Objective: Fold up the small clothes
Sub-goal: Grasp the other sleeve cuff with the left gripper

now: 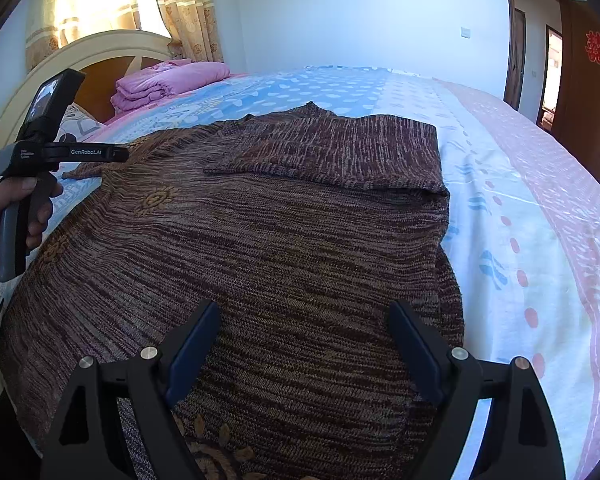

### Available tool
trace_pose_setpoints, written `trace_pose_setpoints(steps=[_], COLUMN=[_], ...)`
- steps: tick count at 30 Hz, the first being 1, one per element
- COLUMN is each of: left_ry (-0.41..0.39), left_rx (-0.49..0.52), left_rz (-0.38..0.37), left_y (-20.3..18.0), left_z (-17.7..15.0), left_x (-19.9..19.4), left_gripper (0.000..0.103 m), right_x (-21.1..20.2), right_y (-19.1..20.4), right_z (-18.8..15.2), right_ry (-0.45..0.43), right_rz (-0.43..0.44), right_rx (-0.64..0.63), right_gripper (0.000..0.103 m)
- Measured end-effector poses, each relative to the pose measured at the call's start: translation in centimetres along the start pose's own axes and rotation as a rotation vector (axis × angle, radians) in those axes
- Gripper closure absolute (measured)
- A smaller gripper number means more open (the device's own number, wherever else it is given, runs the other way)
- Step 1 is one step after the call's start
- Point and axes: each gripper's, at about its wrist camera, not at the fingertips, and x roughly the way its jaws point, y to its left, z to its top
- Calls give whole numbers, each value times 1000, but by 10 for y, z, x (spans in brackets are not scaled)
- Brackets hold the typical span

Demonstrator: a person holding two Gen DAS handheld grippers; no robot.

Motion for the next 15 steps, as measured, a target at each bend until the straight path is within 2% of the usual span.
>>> trace_pose_setpoints(steps=[10,15], left_ry=[73,77], left_rx=[-126,-219], left_rz=[70,115], left_y=[69,116], left_z=[-9,-8], left_x=[26,39], left_gripper=[0,0], right_x=[0,-1], right_y=[0,0], right_z=[0,0], right_ry=[-1,-2], right_rz=[-1,-1], right_rx=[0,-1], right_gripper=[16,16])
